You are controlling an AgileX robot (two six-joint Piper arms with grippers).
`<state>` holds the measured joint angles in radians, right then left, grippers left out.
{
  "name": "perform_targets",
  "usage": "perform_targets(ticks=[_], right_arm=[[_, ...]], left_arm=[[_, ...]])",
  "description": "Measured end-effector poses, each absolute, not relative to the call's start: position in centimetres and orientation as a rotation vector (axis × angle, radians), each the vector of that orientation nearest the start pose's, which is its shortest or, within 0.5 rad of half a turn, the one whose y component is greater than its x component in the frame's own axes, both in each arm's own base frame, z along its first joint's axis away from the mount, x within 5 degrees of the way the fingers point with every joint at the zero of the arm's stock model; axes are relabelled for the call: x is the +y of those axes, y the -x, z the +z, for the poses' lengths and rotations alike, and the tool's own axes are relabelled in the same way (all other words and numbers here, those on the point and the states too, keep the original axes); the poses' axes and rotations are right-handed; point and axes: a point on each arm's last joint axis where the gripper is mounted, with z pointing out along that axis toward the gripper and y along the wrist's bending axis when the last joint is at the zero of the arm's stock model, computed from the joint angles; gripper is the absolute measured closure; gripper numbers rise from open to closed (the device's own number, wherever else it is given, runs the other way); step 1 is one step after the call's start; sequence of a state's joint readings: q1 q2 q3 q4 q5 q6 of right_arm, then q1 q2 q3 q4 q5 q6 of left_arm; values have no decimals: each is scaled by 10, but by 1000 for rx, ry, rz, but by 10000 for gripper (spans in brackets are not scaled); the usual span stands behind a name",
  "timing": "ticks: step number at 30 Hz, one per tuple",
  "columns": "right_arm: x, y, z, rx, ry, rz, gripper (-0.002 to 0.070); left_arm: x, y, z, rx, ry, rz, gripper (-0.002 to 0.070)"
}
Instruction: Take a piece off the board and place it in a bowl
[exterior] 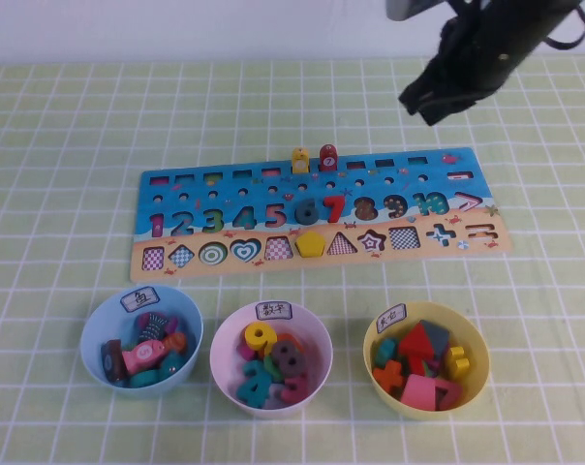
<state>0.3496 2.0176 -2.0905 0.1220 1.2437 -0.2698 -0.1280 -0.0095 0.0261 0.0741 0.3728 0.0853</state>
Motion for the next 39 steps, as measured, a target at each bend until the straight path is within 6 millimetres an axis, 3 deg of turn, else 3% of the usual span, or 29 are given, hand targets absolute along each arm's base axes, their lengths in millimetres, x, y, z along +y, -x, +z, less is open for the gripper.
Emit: perform_targets(ticks=[6, 13, 16, 22, 39], right_arm=[[206, -440, 326, 2449, 868, 193, 631], [225, -456, 293, 2459, 875, 250, 363], [232, -465, 282, 2424, 812, 278, 298], [240, -481, 269, 2337, 692, 334, 274], [249, -502, 227, 2302, 591, 366, 272]], left_arm=[[-4, -53, 171, 1856, -245, 43, 679], [-4, -53, 171, 1856, -245, 43, 680], [-4, -53, 171, 1856, -245, 43, 679], [-4, -53, 171, 1856, -245, 43, 679], [-4, -53, 171, 1856, -245, 43, 679]])
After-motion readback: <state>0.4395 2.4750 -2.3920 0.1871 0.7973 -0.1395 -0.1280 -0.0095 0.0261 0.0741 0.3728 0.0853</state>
